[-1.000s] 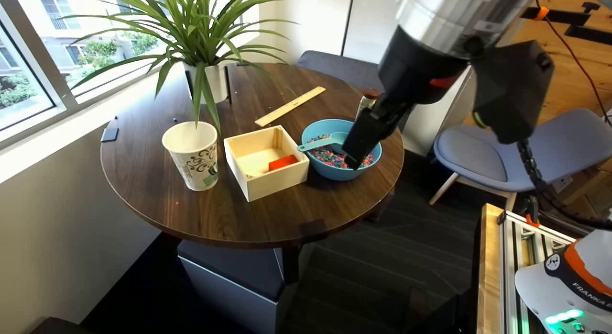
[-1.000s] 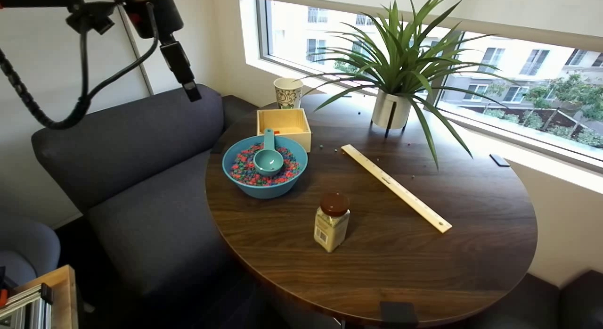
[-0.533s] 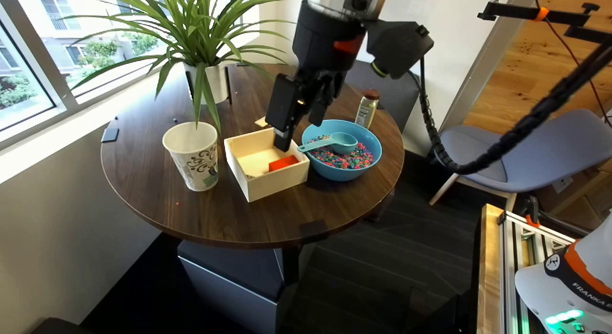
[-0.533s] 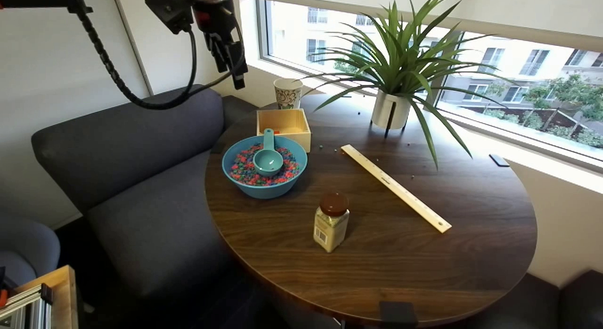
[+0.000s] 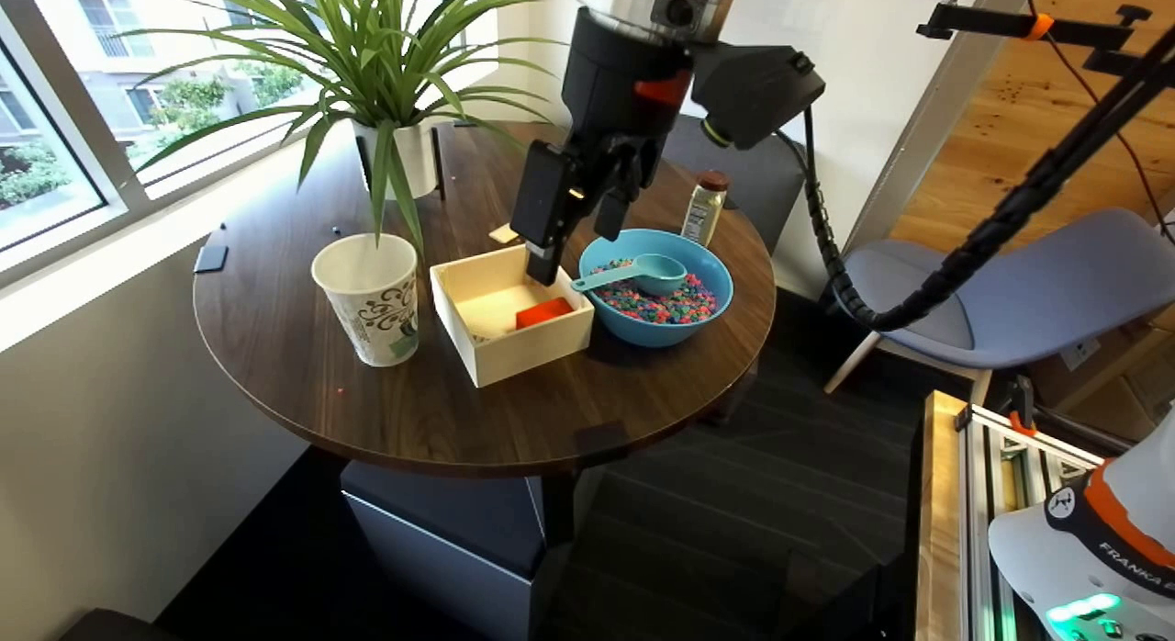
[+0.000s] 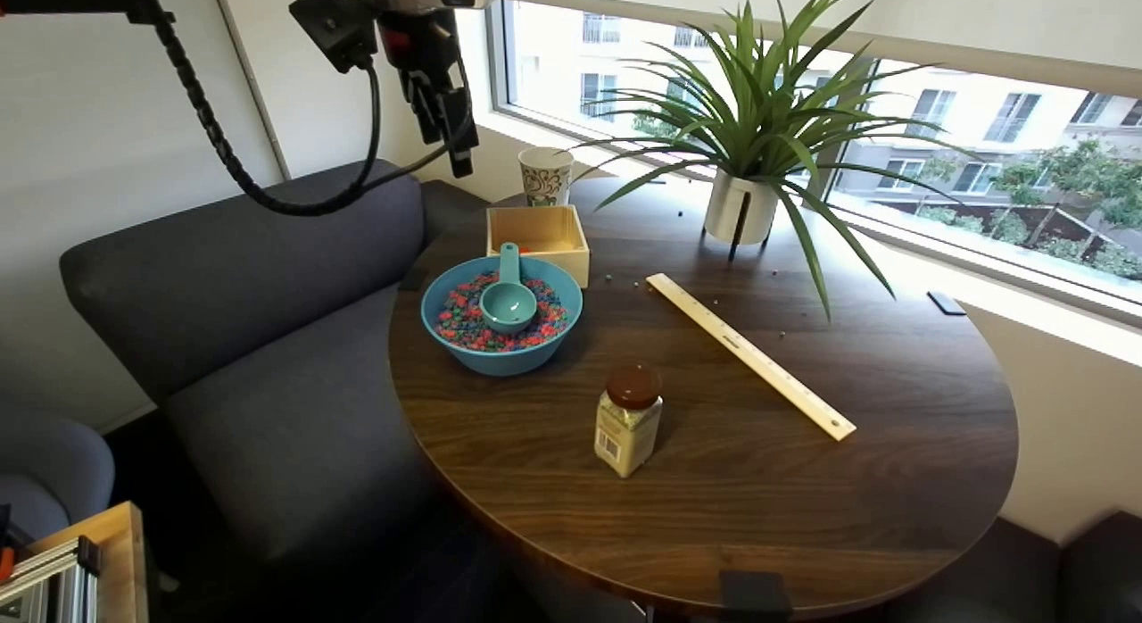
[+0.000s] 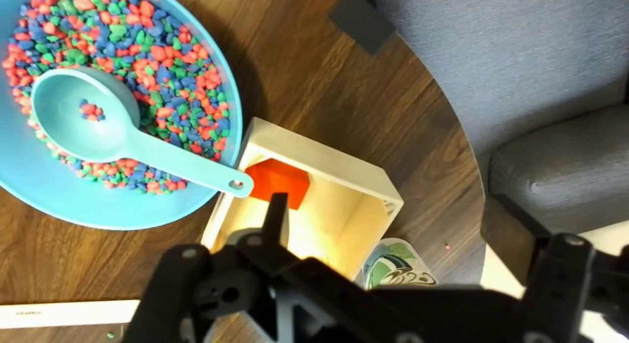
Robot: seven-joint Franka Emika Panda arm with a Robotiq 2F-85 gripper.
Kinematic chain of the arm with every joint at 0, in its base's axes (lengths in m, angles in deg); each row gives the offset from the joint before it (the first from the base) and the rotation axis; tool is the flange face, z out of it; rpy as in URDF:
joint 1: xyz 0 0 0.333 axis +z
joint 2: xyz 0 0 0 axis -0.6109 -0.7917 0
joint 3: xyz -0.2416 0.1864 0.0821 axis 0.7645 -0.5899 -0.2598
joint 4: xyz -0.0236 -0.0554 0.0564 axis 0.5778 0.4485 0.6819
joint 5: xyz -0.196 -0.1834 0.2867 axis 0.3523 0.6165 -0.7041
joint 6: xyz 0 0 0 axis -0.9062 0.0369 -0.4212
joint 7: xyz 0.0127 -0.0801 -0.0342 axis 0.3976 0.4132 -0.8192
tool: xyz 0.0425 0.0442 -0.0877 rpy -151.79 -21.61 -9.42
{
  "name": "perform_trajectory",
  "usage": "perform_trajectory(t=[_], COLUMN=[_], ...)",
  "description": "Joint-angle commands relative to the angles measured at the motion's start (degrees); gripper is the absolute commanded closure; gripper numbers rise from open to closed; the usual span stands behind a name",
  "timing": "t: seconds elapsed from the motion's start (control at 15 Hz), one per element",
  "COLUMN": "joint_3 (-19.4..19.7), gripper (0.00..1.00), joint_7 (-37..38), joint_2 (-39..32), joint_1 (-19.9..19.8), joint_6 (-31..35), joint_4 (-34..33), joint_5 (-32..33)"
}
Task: Put the orange block on the table
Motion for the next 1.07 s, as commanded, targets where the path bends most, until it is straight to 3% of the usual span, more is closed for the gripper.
perform_trajectory(t=[0.0,0.2,0.47,0.67,0.73,0.93,1.0], joint_3=[2.7,4.0,5.0,5.3,5.1,5.1,5.7], gripper=[0.0,0.0,0.0,0.0,0.0,0.0,0.0], joint_7=[0.0,3.0,11.6,20.3,15.1,15.8,21.7], joint_2=[-2.5,-4.3,-5.3,-7.4,-5.6,-5.8,-6.4], joint_1=[0.5,0.9,2.8,4.7,3.6,3.9,4.7], joint_6=[0.3,-0.5,4.0,2.8,3.4,3.4,3.2], joint_4=[-0.3,-0.6,0.2,-2.4,-0.4,-0.5,-1.0], joint_5=[-3.5,-4.5,2.4,7.8,4.9,5.3,7.8])
